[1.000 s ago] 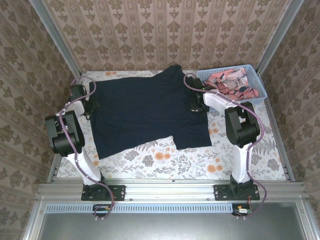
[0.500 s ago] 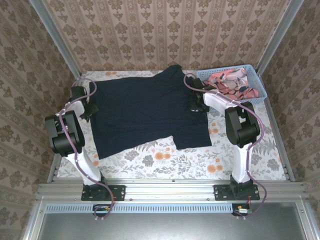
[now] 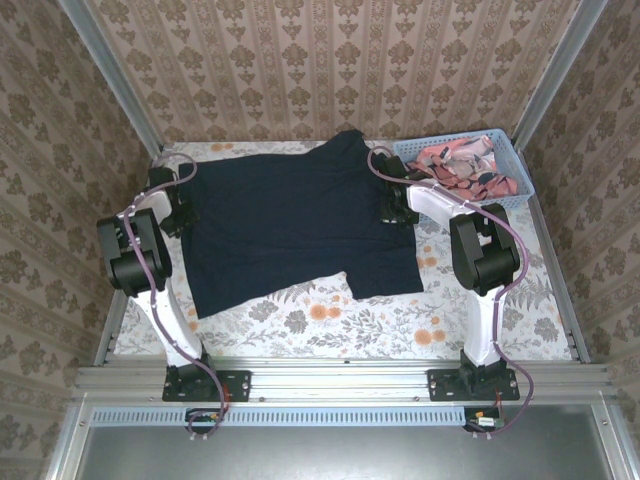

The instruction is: Fold and stack the mixed laundry pile

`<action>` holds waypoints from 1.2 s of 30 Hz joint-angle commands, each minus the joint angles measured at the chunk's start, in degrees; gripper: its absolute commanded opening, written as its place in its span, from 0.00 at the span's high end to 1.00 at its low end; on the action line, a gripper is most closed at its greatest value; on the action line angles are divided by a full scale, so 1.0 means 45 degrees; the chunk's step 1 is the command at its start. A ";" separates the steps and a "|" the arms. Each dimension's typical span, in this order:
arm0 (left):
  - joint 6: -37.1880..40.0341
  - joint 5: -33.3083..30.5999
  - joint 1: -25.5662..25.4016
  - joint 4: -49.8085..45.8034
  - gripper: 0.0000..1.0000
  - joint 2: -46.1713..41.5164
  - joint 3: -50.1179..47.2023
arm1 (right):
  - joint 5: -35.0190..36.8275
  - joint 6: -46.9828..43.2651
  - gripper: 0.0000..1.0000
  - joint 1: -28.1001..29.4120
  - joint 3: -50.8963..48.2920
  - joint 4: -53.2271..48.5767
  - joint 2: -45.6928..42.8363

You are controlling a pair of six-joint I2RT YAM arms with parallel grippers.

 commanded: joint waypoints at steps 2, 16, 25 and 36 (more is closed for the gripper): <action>0.0345 -0.0350 -0.0061 -0.0676 0.95 -0.0289 -0.0048 | 0.0126 0.0111 0.83 -0.0067 -0.0029 -0.0214 -0.0305; 0.1602 -0.1454 0.0748 -0.2311 1.00 0.0181 0.2184 | 0.0115 0.0496 0.83 -0.0230 0.0220 -0.0753 0.0263; -0.0562 0.2279 0.0147 0.0060 0.94 -0.2238 -0.0269 | -0.0510 -0.0166 0.83 -0.0133 -0.0248 0.0237 -0.0825; -0.1738 0.3149 -0.1526 0.1691 1.00 -0.2461 -0.2434 | -0.1026 -0.0517 1.00 -0.0145 0.2099 -0.0353 0.1301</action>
